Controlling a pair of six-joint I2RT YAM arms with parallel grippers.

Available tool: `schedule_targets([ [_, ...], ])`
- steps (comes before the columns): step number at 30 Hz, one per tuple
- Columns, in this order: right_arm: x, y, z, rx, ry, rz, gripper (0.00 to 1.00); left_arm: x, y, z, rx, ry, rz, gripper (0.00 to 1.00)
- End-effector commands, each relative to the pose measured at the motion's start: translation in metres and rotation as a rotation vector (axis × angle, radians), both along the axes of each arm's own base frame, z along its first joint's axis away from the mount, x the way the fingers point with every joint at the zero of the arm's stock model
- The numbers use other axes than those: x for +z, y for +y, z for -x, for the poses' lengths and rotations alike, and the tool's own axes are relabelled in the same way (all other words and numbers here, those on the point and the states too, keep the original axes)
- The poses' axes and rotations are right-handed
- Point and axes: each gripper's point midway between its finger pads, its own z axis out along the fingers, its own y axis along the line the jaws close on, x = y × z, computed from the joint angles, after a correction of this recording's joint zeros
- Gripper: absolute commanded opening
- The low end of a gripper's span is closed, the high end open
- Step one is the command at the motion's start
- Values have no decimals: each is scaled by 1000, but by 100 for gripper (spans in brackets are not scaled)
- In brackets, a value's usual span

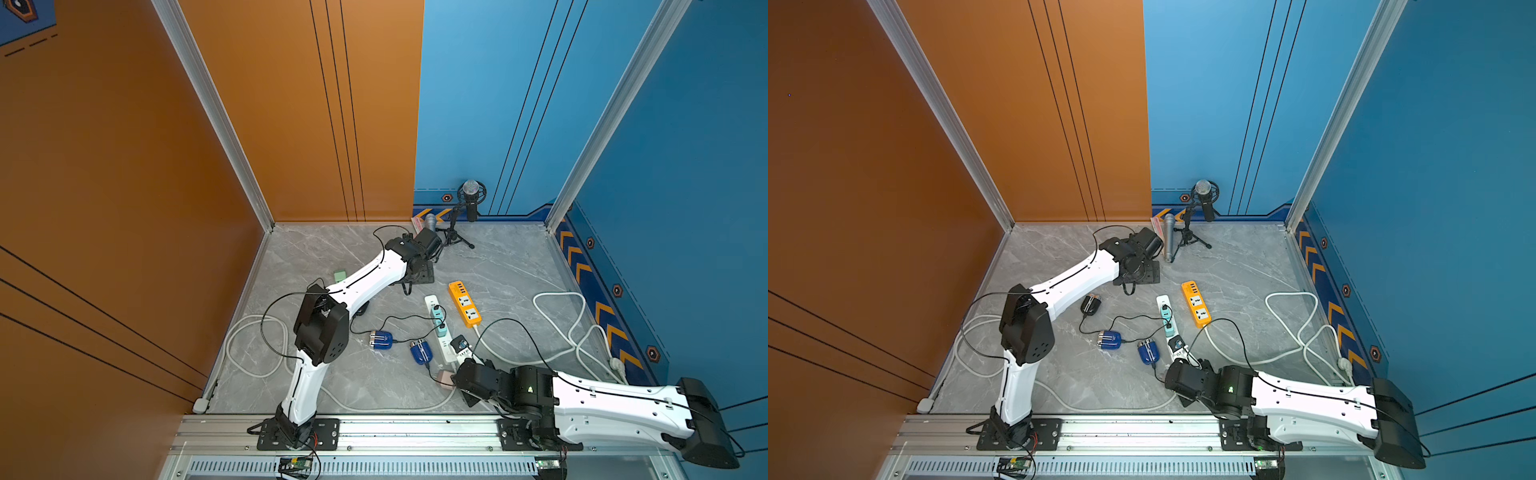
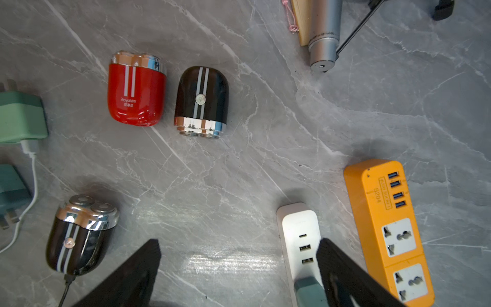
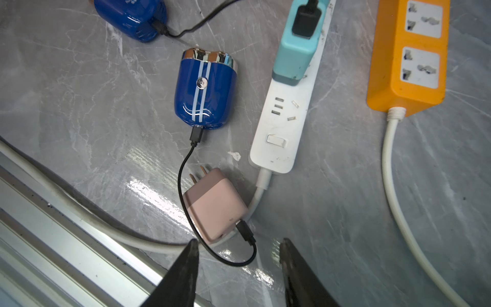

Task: Unplug the electric shaver
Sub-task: Place the plug at the center of the board, then pick up the electric shaver from the center of the board.

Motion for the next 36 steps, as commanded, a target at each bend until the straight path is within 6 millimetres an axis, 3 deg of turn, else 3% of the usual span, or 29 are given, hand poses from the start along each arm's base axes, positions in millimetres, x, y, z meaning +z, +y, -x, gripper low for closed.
schedule_targets([
  [1, 13, -1, -7, -10, -32, 10, 51, 9, 13, 4, -6, -7, -25, 94],
  [8, 17, 34, -15, 22, -18, 21, 50, 16, 30, 8, 26, 10, 7, 94],
  [18, -11, 74, -30, -6, 51, 108, 54, 29, 93, 21, 128, 20, 33, 95],
  [26, -34, 82, -45, -96, 119, 137, 59, 35, 129, 31, 185, 10, 27, 95],
  [36, -59, 94, -64, -189, 167, 179, 66, 35, 147, 40, 200, 14, 41, 95],
])
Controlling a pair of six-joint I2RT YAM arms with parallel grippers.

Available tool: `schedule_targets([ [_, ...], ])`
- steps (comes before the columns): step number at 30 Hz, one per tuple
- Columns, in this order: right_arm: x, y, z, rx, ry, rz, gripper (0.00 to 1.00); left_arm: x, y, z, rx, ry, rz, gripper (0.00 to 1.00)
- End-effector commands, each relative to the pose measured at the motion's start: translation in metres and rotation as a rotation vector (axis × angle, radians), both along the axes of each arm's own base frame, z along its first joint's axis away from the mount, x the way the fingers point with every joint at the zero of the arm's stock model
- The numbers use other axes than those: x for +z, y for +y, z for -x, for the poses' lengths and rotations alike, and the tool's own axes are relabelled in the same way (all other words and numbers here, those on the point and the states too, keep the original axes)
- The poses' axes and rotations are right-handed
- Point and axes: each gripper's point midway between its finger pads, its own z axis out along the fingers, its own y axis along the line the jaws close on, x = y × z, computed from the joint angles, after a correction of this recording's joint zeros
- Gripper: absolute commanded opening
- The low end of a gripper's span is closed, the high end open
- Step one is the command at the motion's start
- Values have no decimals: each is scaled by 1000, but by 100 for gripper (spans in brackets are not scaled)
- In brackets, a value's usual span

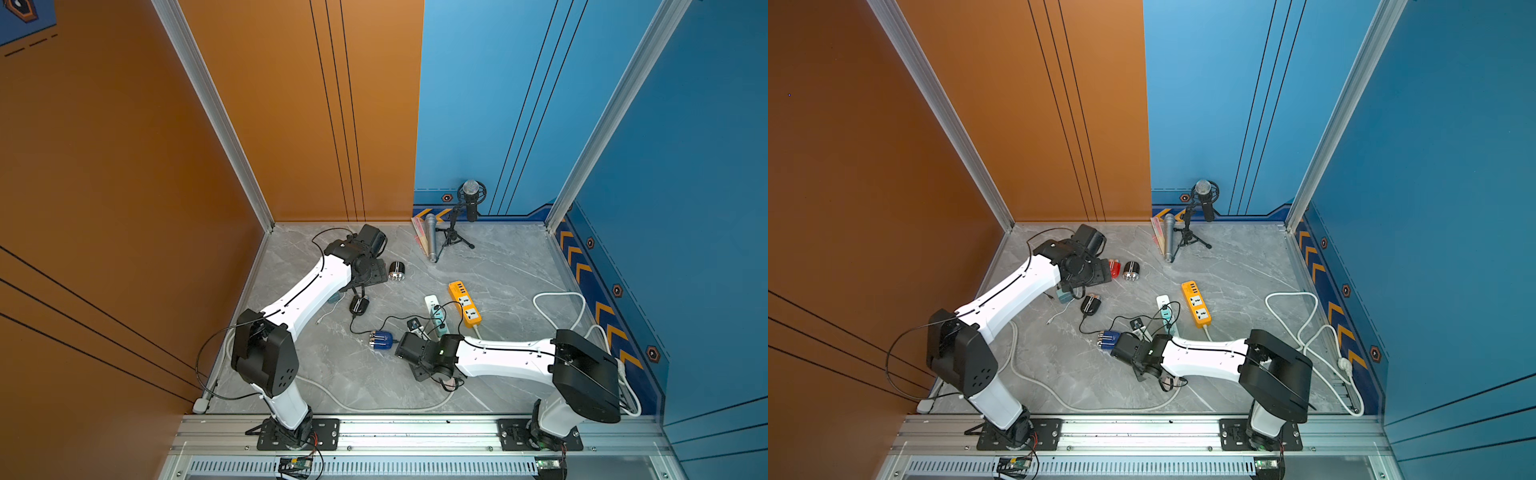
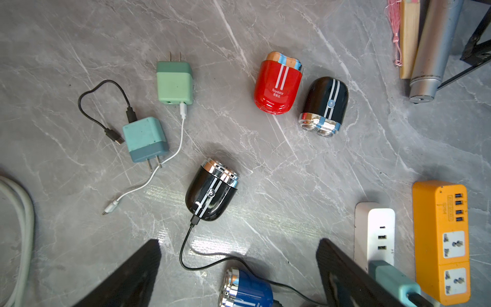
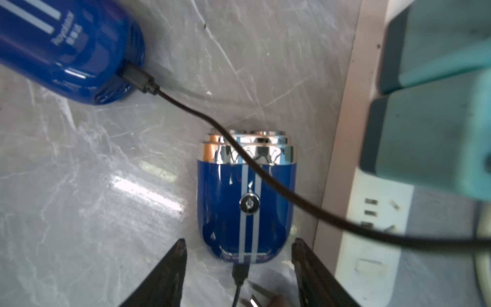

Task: Unplug the electric shaver
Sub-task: Pick up the electric shaver from the center of the board.

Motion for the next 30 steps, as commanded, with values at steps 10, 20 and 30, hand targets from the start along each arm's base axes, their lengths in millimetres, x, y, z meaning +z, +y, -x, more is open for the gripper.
schedule_targets([
  [10, -20, 2, -27, -136, -22, 52, 66, 8, 6, 5, -27, -16, 43, 95],
  [20, -28, 6, -24, -99, -13, 82, 58, 7, 6, 12, -46, -15, 53, 93],
  [30, 7, 17, -13, 22, -79, 36, 47, 1, 14, 52, 3, -51, 74, 90],
])
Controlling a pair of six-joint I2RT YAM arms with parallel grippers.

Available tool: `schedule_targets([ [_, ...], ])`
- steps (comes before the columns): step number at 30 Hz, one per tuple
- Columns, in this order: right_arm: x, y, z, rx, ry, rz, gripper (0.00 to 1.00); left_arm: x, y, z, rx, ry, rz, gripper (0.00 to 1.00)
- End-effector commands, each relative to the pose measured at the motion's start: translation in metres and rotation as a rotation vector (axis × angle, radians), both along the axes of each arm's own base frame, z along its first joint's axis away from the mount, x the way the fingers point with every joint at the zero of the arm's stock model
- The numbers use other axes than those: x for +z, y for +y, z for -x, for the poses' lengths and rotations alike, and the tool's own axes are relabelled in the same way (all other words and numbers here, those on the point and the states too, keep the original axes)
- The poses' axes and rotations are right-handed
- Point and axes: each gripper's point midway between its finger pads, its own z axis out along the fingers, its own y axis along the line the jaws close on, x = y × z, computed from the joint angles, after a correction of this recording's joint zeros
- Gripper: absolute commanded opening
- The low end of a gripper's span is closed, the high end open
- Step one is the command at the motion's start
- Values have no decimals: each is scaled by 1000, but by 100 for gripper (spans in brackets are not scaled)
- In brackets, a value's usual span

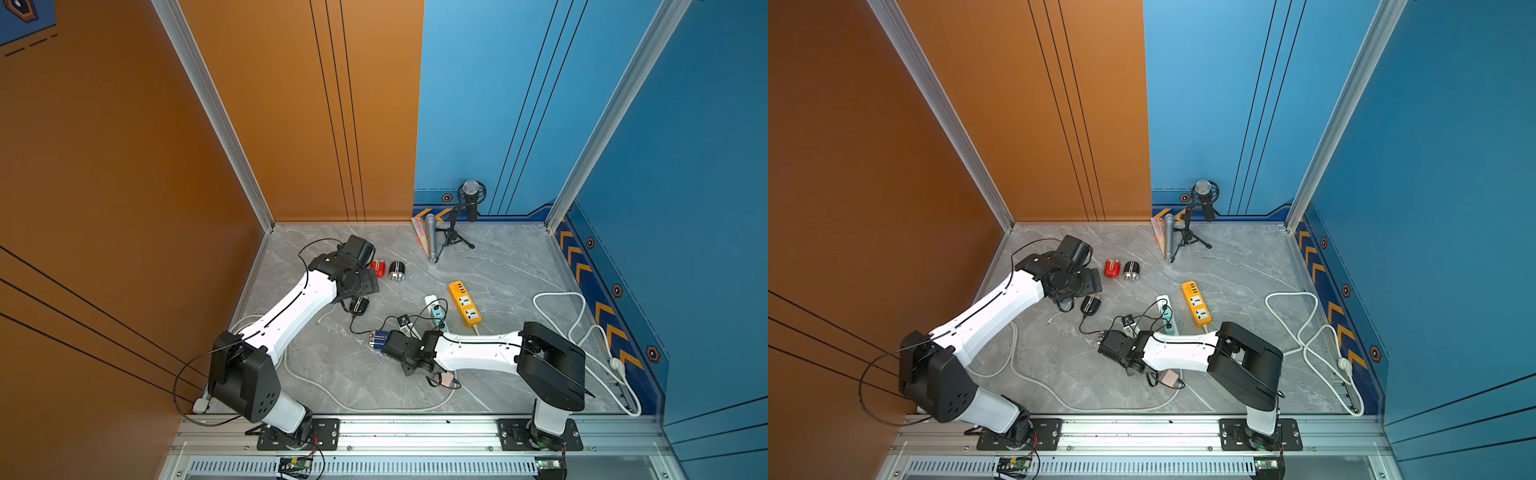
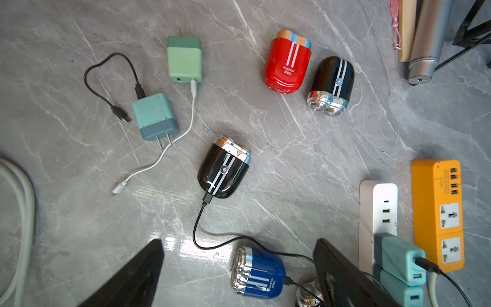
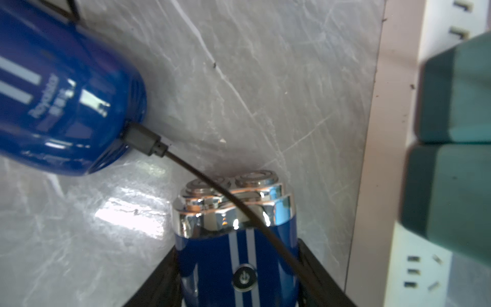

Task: Unplug the electric shaver
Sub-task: Pick up the electric shaver from the center of the board.

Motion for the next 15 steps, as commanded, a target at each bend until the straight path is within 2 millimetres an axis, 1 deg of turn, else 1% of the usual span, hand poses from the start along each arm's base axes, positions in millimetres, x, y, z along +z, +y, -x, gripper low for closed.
schedule_targets([
  [1, 25, -4, 2, 41, -42, -19, 46, 3, 2, 19, 29, -35, 23, 90],
  [5, 50, -9, 2, 35, -61, -91, 46, 0, 6, 47, 70, -81, 114, 87],
  [6, 55, -10, 2, 33, -62, -108, 46, -6, 9, 55, 83, -82, 129, 87],
  [7, 60, -11, 2, 31, -67, -128, 46, -6, 11, 63, 91, -97, 152, 82],
  [10, 71, -9, 3, 31, -59, -191, 46, -7, 12, 82, 104, -134, 199, 79],
  [13, 81, -10, 1, 14, -57, -245, 46, -15, 7, 101, 82, -126, 242, 77],
  [15, 88, -12, -1, -3, -58, -278, 46, -20, -4, 111, 33, -120, 280, 76],
])
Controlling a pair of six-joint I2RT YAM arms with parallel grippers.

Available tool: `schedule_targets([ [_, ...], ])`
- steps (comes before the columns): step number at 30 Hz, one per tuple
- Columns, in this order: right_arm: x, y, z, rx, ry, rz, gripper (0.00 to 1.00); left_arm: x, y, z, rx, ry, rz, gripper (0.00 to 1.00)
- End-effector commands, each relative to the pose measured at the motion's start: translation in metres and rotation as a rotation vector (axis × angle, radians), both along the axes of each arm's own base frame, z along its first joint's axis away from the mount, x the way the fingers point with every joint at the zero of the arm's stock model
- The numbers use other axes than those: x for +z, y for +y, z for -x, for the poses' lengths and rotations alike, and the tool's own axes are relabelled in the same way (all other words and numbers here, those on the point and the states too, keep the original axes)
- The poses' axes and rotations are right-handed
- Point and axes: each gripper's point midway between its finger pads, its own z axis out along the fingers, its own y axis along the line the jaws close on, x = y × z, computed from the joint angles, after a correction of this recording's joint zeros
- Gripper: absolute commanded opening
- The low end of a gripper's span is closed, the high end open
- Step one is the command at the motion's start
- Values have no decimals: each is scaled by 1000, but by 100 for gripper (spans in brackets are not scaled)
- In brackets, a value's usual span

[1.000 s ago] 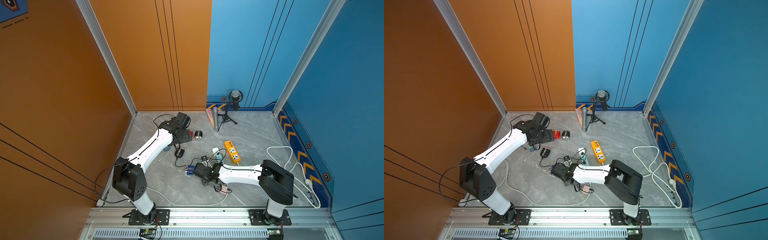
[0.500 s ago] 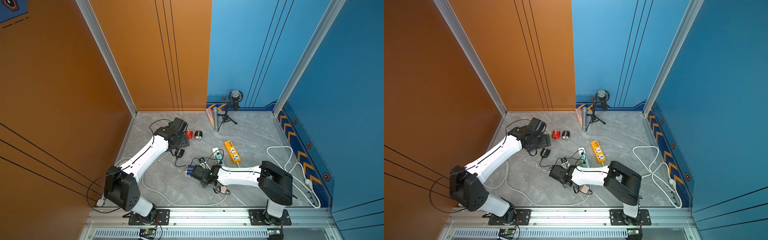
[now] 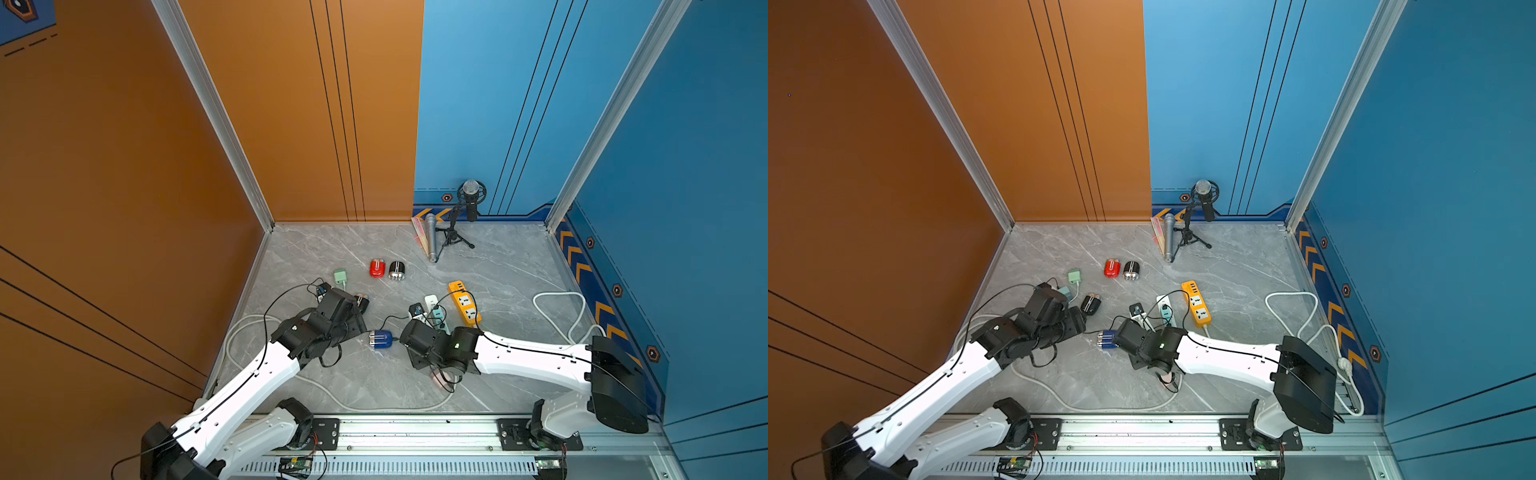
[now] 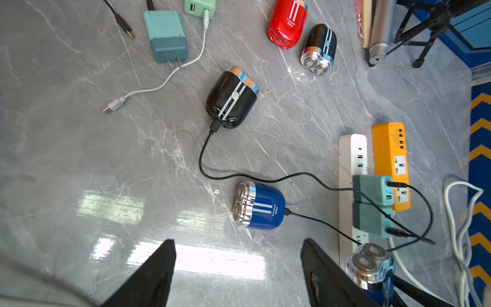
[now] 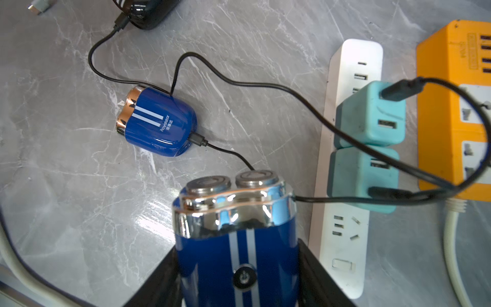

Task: Unplug the electric shaver
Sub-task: Pick up the electric shaver from the center of the board.

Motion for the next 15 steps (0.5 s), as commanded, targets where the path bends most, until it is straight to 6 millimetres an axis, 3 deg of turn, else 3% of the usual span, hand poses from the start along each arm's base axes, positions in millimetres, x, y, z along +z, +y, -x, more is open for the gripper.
schedule_targets([
  [1, 12, -2, -3, -22, 3, -71, 46, -10, -18, 14, -49, 9, 86, 76],
  [7, 23, -10, -6, -77, 2, -141, 46, -33, -36, 50, -152, 24, 153, 70],
  [15, 28, -17, -4, -133, 3, -208, 46, -36, -100, 65, -325, -115, 285, 61],
])
